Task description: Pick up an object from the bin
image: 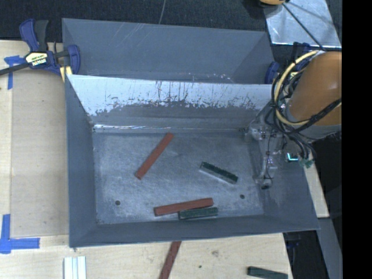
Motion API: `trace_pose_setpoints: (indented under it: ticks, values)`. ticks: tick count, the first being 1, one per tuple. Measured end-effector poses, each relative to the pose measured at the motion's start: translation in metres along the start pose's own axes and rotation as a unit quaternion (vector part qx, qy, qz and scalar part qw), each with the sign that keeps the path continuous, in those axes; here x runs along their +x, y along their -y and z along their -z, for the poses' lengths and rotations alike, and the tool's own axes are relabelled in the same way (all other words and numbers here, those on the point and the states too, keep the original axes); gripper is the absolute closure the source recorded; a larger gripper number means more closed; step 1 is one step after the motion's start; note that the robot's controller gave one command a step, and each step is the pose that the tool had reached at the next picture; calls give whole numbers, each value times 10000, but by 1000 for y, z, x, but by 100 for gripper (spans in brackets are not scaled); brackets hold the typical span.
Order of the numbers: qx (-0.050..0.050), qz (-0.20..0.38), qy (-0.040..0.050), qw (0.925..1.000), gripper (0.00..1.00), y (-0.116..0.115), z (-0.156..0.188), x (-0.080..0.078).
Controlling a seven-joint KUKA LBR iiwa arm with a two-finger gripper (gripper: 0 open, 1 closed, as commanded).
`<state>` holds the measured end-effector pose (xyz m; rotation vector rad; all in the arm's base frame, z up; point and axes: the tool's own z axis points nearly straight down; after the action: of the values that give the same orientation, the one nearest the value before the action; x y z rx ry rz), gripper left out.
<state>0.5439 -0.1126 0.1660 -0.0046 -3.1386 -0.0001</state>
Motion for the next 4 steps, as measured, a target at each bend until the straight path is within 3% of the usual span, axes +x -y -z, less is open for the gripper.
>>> trace_pose_setpoints:
  ticks: [1,2,3,4]
  values:
    - [6,12,34,10000,0,0,3,-2]
    - [10,-74,67,9999,0,-6,-48,-5]
    - [3,858,55,9963,100,-55,-95,-33]
    - [3,858,55,9963,100,-55,-95,-33]
